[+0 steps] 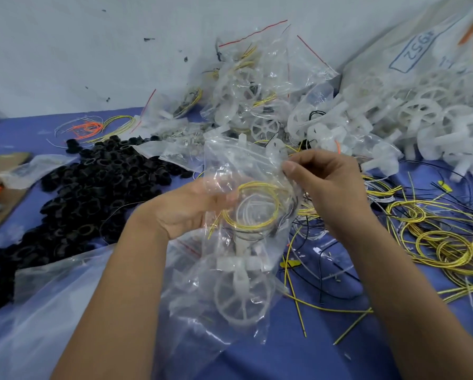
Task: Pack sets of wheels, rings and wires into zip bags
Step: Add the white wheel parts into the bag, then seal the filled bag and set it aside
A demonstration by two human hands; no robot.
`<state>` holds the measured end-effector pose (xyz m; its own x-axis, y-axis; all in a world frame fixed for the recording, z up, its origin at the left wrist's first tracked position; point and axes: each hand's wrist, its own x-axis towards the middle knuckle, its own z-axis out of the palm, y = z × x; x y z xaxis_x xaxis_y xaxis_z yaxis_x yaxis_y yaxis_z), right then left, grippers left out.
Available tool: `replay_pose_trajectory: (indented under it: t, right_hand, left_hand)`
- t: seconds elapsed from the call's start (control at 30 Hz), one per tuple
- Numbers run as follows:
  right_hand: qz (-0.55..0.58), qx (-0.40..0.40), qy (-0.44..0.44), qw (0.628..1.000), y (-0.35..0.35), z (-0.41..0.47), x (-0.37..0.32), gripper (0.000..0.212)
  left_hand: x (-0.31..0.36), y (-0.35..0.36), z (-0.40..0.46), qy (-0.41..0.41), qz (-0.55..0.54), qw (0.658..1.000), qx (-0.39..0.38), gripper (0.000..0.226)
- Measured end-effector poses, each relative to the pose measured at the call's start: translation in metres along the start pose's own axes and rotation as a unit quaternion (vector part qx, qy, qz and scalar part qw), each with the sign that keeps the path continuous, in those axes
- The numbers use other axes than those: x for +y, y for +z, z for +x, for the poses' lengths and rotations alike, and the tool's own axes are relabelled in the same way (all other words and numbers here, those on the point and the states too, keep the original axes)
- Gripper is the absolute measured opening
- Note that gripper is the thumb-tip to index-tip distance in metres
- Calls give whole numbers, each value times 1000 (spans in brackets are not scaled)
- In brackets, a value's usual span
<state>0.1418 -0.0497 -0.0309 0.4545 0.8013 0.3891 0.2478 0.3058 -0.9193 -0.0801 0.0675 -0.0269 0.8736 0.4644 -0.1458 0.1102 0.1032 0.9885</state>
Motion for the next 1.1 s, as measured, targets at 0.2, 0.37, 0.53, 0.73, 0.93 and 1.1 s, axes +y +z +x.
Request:
replay_pose_trajectory:
  t: [0.2, 0.37, 0.53, 0.73, 0.93, 1.1]
  right_hand:
    - [7, 47, 23, 999, 8, 13, -11, 16]
    - [76, 39, 161, 983, 13, -8, 7, 44]
    - [94, 19, 167, 981, 17, -18, 10, 22]
    - [80, 5, 88, 993, 13, -6, -21, 23]
    - [13, -23, -59, 998, 18, 12, -74, 26]
    - [74, 42, -93, 992, 16, 19, -86, 33]
  left_hand:
    - [6, 7, 4, 19, -30, 998, 55, 27]
    - [4, 2, 1, 8, -29, 997, 65, 23]
    - [2, -5, 2, -8, -69, 994, 80, 30]
    - [-2, -11, -4, 36, -39, 998, -33, 50]
    - [4, -14, -4, 149, -75, 968, -187, 55]
    - [-7, -11, -6, 92, -98, 980, -147, 97]
